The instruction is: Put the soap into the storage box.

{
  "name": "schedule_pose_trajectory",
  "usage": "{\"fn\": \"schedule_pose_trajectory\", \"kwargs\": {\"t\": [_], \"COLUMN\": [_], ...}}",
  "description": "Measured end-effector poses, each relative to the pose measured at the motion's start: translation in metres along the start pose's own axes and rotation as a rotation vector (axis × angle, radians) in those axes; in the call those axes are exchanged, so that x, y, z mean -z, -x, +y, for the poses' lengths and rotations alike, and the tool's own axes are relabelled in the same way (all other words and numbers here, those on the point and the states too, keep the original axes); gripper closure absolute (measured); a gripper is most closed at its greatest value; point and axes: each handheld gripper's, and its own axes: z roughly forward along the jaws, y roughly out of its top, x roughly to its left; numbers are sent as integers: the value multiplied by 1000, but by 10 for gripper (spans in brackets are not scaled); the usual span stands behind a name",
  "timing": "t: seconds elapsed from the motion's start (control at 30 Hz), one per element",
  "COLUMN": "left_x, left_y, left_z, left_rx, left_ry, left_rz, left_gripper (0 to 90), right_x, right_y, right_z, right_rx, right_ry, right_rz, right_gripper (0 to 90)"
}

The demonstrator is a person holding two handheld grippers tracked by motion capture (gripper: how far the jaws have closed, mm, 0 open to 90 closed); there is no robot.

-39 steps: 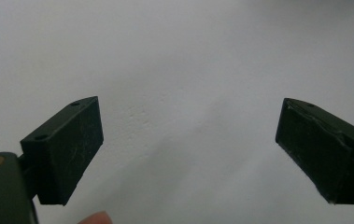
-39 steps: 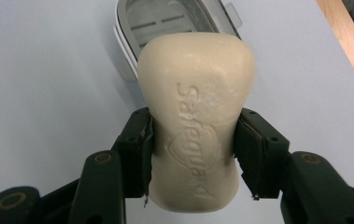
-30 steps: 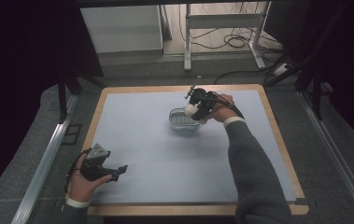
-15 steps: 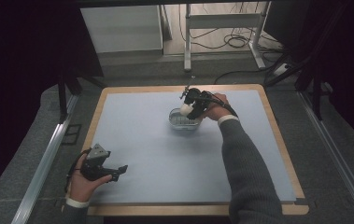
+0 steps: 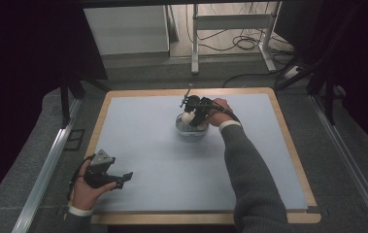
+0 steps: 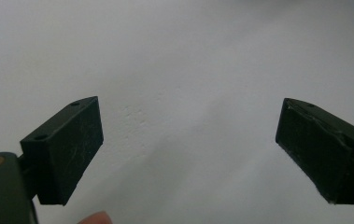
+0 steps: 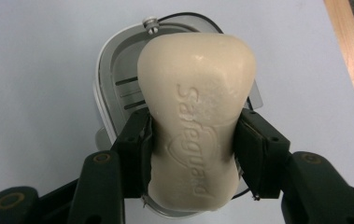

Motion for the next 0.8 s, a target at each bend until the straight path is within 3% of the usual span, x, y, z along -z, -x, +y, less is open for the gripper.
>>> {"fn": "schedule_pose_trajectory", "kwargs": {"t": [0.13,0.2,0.4,0.47,0.7,0.73,0.8], "left_x": [0,0,0,0,-2,-2,-2], "left_y": [0,0,1,1,2,2,2], "left_z": [0,0,0,0,0,0,0], "left_rx": [1,2,3,4,-2,-2,-4], "left_ry": [2,-1,0,0,-7,-9,-12], "left_rz": [-2,-5,-6,-6,-4,-3,-2], "left_gripper": [80,80,80,80,80,79,80], "right_x": [0,6,16,23,29,31,32], "right_y": [-4,-4,-2,-3,-7,-8,-9], "right_z": [0,0,-4,-9,-21,-27,-35], "right_rx": [2,-37,-75,-122,-181,-220,-249], "right_ry": [-5,38,77,109,147,177,201], "right_rz": [-16,-17,-45,-59,-75,-82,-83], "right_gripper": [465,465,435,416,366,354,349]}}
